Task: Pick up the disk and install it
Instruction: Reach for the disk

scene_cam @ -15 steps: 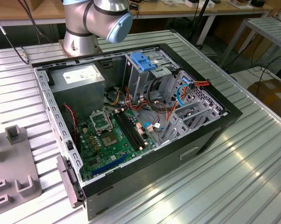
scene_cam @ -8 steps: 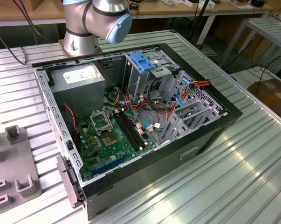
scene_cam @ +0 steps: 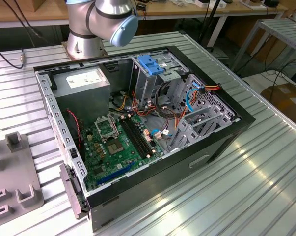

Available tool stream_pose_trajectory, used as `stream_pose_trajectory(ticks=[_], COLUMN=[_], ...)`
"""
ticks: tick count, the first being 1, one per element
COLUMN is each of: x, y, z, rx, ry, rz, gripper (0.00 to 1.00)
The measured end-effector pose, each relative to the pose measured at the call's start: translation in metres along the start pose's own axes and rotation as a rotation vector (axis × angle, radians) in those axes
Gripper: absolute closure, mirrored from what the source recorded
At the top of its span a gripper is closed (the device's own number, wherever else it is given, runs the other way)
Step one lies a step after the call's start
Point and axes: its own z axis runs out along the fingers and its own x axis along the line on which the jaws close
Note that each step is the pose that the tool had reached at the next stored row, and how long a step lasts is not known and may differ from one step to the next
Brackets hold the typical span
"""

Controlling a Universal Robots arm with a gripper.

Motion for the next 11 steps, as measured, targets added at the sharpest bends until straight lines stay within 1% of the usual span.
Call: stream_pose_trajectory(ticks=[1,2,3,5,7,8,9,11], x=[0.0039,0.006,0.0089,0.0117,0.0156,0.0165,0.0167,0.0167], y=[-0.0003,-0.0005,-0.0007,-0.001,-0.0018,-0.0019,-0.0019,-0.002], z=[-0.0001,-0.0002,-0.0002,-0.0002,-0.0002,-0.0003,-0.0002,-0.0003], rx=[0.0,0.0001,0.0004,0.0009,0.0021,0.0057,0.0091,0.0104], ry=[0.0006,0.0019,0.0051,0.0096,0.0095,0.0092,0.0088,0.0089], rz=[0.001,0.001,0.001,0.001,0.001,0.001,0.001,0.001], gripper=[0.9,0.9,0.9,0.9,0.9,0.9,0.9,0.9])
